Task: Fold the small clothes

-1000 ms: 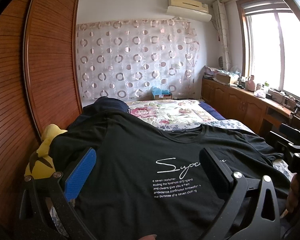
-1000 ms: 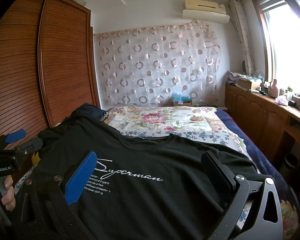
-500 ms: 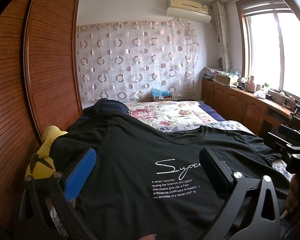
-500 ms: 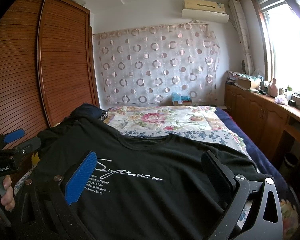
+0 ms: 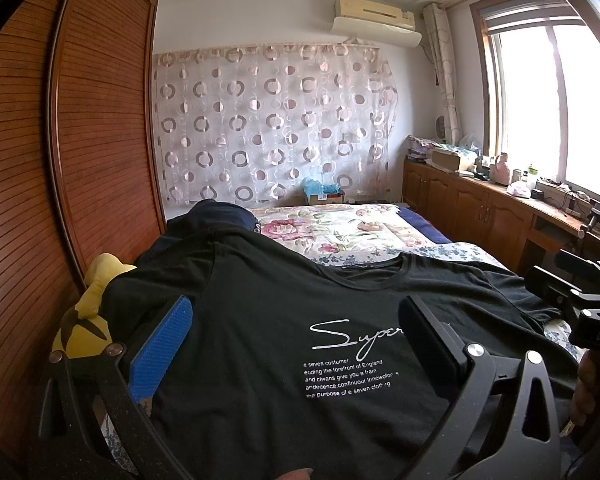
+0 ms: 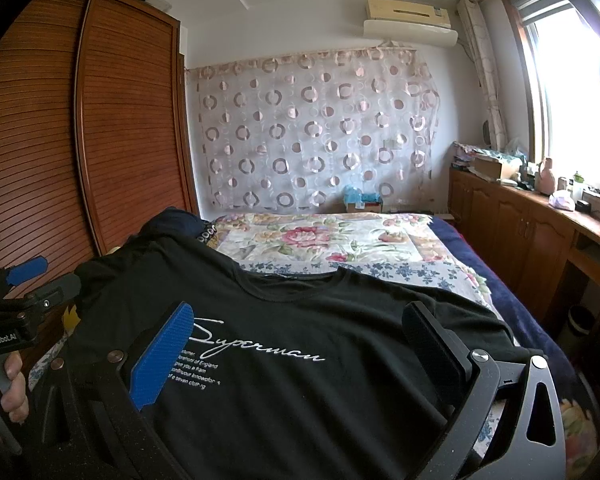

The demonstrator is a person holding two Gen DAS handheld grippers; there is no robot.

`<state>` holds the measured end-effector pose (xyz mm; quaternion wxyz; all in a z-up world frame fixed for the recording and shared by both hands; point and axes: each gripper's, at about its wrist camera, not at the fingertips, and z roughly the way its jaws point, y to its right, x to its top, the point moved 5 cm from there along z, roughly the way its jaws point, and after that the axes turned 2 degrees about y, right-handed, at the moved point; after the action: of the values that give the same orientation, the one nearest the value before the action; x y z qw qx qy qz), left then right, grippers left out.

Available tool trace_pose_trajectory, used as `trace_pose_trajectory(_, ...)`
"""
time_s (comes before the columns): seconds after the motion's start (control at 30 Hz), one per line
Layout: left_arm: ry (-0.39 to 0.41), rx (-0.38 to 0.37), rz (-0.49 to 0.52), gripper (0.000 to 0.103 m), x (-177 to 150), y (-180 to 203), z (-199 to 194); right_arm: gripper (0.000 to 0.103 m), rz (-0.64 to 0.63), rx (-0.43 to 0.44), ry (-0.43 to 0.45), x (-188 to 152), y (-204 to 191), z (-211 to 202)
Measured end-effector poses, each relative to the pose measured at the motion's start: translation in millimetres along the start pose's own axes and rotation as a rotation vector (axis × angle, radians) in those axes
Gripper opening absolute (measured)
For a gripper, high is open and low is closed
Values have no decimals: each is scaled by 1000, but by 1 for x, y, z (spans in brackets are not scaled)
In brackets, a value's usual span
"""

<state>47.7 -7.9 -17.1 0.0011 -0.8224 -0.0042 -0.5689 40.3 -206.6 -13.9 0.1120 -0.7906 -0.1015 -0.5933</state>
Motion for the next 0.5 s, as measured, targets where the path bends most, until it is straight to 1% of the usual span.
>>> trace_pose_trajectory(0.5,4,-1,2,103,0,1,0,103,1,-1,1,0,0,-1)
